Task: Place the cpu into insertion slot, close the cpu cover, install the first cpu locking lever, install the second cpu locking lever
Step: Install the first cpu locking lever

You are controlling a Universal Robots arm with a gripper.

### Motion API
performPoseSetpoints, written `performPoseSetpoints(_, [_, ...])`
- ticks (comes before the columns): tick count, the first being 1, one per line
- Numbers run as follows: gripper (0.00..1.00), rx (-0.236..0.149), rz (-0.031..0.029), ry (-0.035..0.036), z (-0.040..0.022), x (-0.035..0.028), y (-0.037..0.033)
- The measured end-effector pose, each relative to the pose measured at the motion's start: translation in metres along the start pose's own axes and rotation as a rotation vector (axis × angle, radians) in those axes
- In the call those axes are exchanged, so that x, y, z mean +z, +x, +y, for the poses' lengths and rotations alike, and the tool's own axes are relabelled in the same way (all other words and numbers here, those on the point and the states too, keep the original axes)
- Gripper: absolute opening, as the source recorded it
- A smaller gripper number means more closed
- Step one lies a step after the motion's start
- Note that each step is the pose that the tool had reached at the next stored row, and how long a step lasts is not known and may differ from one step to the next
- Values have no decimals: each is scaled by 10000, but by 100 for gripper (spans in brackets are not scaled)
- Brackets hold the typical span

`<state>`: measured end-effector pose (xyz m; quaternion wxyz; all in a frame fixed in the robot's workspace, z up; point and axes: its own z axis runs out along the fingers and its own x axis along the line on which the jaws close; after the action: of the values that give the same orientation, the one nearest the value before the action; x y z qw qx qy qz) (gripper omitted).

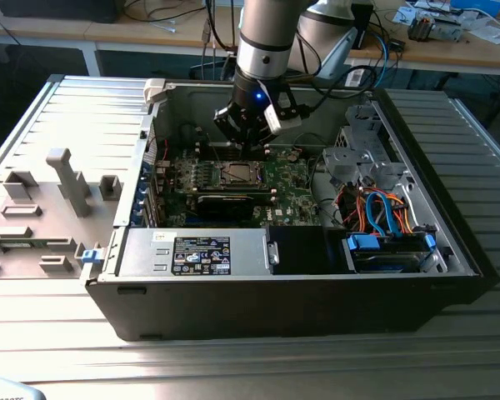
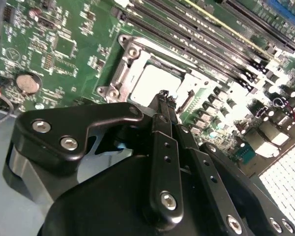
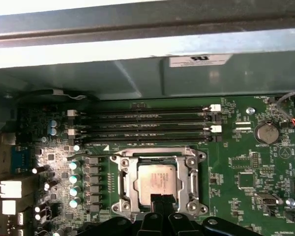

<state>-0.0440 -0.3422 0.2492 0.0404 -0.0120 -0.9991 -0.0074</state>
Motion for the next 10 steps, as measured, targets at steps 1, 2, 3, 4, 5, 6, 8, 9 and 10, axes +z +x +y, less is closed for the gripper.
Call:
performPoseSetpoints(1, [11,-2,-2,-41,-1,2,23])
performPoseSetpoints(2, [11,-6,-6,-100,-1,5,64])
performPoseSetpoints(3, [11,-7,-9,-114,-2,7,91])
performPoseSetpoints(4, [11,-10,-15,-118,-3,10,120])
performPoseSetpoints(5, [11,-9,-22,-118,-4,12,150])
performPoseSetpoints(6, [11,-8,-31,-118,-5,15,182])
performPoseSetpoints(8, [11,-10,-52,-119,-6,20,251])
performPoseSetpoints(9, [11,-9,-64,-119,-7,23,292])
performPoseSetpoints(10, [11,-9,-75,-119,-8,26,325])
